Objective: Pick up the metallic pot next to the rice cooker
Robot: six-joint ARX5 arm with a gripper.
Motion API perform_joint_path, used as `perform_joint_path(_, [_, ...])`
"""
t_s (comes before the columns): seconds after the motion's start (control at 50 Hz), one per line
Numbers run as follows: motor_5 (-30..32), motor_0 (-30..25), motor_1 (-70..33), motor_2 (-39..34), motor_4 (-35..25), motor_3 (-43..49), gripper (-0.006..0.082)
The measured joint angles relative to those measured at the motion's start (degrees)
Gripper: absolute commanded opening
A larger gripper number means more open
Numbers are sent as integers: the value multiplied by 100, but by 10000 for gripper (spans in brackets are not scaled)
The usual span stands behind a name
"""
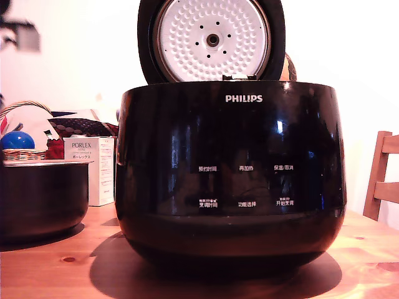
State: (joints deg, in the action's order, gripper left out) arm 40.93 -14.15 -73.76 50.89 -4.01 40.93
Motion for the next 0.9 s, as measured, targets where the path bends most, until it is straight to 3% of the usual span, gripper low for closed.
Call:
perform_joint_path(0.22, [170,0,-645,0,2,-422,625])
perform_joint_path(0.32, [280,0,-905,0,2,-522,549])
perform_joint_path(0.38, [282,0,-994,0,2,-542,437])
perform_joint_path(0.52, [282,0,-999,0,2,-595,38])
perform_joint_path(0.56, [282,0,-999,0,2,-592,-33])
perform_joint_path(0.9, [284,-120,-688,339,4,-188,-21])
